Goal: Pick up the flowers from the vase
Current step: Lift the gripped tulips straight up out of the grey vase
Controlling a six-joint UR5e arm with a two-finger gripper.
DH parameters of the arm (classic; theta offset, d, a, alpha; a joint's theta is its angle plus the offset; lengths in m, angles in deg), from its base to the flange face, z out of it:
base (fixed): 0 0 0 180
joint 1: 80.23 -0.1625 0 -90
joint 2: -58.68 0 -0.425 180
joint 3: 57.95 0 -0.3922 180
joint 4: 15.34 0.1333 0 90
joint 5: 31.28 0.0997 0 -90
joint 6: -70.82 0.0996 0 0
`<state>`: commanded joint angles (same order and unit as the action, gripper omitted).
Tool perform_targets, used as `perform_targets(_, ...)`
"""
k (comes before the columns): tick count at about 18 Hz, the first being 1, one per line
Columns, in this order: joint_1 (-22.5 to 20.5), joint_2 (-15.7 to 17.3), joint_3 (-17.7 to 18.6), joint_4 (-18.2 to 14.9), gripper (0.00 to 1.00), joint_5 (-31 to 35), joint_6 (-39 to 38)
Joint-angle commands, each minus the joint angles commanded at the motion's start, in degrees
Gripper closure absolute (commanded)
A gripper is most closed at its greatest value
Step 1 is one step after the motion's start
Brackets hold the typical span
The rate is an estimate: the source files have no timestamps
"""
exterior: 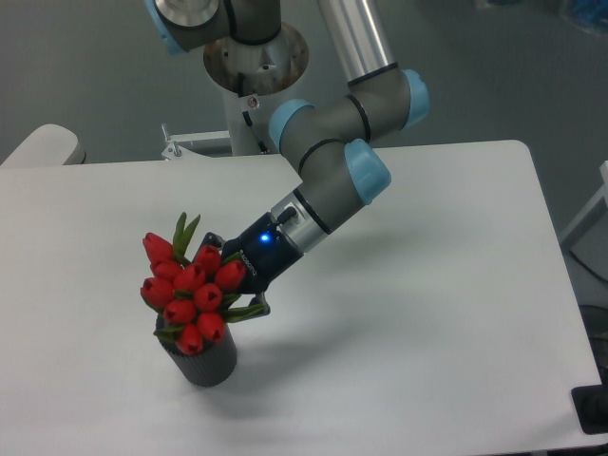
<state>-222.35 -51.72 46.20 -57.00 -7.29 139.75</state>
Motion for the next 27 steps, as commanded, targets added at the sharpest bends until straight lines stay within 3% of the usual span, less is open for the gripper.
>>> perform_targets(9,-0.3,4.2,-2.7,0.0,0.6,0.0,-11.1)
perform_targets(27,-2.9,7.9,-8.0,-0.2,0.61,0.3,-18.3)
